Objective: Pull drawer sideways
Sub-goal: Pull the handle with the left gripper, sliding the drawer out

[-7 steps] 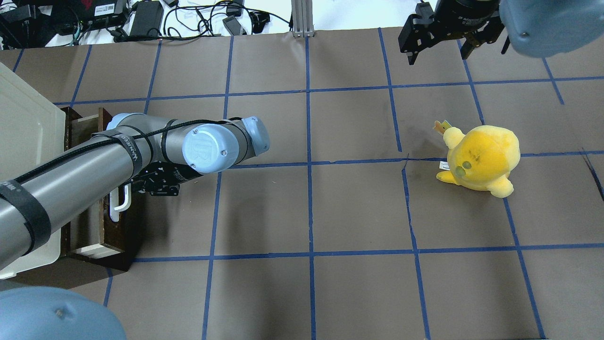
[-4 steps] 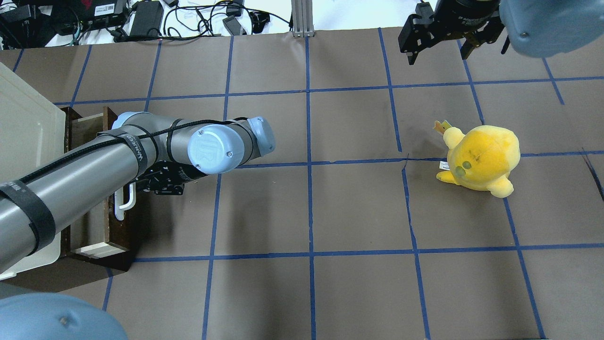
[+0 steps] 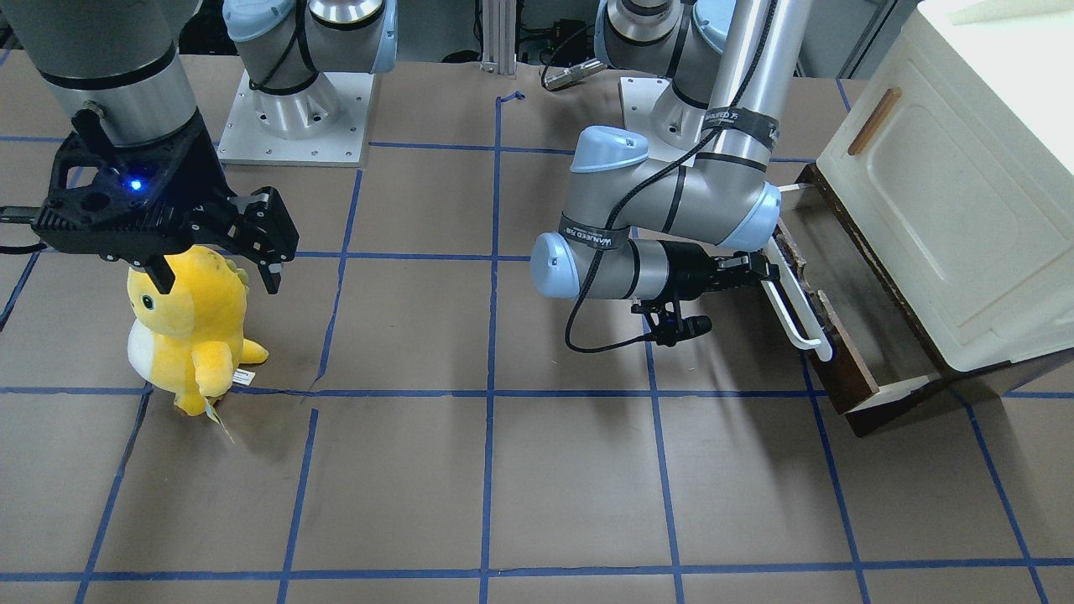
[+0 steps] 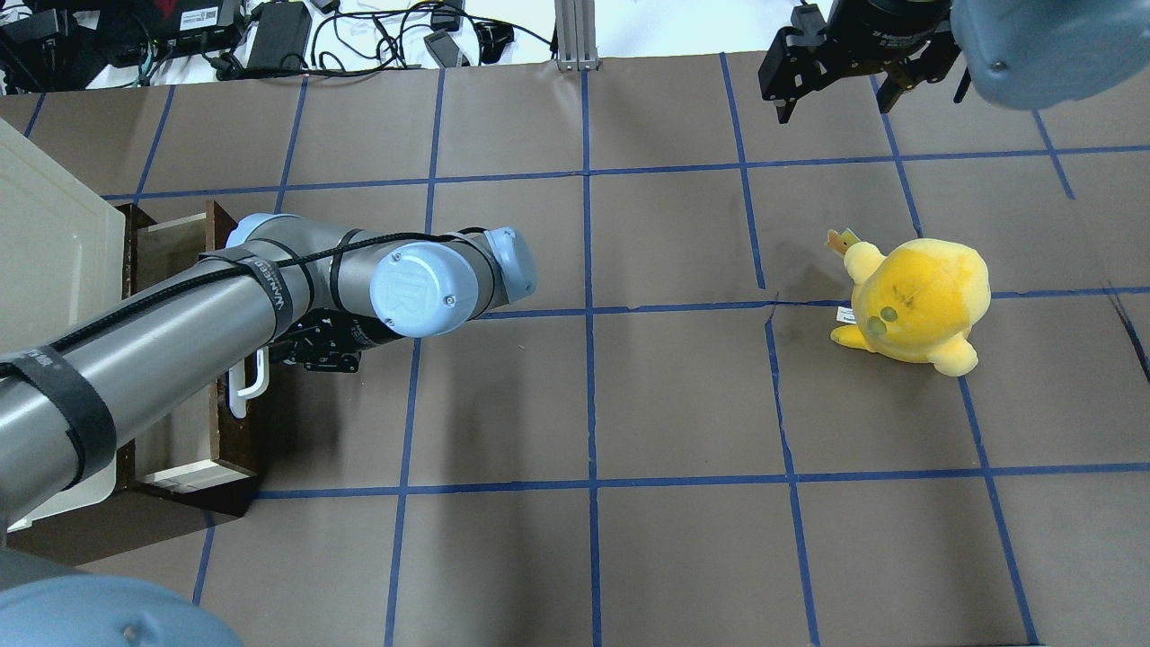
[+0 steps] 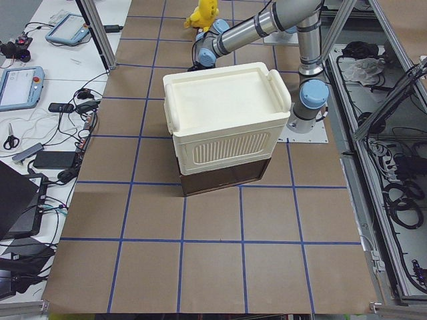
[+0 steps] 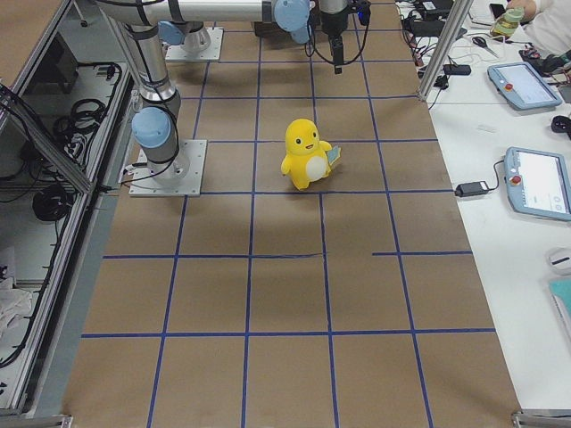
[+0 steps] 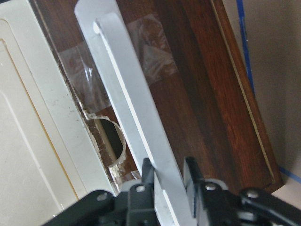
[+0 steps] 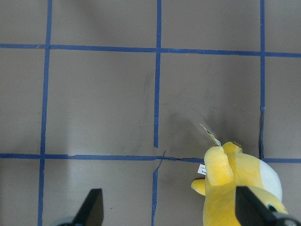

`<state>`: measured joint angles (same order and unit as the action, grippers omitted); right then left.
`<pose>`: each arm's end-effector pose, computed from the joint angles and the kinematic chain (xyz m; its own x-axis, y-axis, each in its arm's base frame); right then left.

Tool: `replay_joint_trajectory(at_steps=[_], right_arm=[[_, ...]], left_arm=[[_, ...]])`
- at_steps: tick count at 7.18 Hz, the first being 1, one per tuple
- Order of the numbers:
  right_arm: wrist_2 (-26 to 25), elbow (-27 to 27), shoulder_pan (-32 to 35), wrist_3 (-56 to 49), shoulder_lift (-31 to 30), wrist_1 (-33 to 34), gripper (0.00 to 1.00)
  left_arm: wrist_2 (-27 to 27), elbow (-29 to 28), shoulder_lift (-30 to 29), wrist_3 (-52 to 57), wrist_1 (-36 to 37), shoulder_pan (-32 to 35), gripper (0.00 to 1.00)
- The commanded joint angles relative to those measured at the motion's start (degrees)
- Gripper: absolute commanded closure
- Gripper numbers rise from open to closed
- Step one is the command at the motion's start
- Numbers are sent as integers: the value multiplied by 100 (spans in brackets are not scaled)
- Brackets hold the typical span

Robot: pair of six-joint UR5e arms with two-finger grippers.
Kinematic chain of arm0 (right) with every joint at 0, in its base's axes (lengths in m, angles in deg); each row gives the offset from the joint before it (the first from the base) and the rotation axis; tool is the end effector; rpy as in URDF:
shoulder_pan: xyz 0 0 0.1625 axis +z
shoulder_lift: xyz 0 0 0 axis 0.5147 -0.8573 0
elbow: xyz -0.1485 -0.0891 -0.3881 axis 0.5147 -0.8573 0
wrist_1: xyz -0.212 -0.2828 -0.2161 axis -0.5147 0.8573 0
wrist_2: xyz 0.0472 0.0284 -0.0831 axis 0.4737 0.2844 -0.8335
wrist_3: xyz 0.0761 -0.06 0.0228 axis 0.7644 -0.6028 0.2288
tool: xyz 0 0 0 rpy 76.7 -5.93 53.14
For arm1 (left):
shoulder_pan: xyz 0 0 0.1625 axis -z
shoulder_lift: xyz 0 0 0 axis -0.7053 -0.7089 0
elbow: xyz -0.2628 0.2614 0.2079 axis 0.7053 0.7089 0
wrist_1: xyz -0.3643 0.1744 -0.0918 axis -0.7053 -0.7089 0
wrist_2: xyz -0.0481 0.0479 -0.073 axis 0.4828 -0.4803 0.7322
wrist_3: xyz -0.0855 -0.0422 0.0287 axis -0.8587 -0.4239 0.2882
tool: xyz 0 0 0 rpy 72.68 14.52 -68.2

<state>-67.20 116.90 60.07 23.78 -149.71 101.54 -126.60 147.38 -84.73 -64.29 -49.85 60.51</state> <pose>0.1405 -0.5525 0.5017 -0.9989 -0.0340 0.0325 -0.0395 0.9816 -0.1868 -0.1761 -0.4683 0.1974 -0.3034 0.2824 -0.9100 -0.0517 0.9488 0.3117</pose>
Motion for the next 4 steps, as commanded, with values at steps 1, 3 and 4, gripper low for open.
replay_joint_trajectory(at_steps=[1,3,4], right_arm=[[7,0,0,0,0,0,0],[-2,0,0,0,0,0,0],[7,0,0,0,0,0,0]], left_arm=[[90,4,-6,-3,15,125,74],[90,4,-23,6,41,151,74],[90,-13,-50,-3,76,151,74]])
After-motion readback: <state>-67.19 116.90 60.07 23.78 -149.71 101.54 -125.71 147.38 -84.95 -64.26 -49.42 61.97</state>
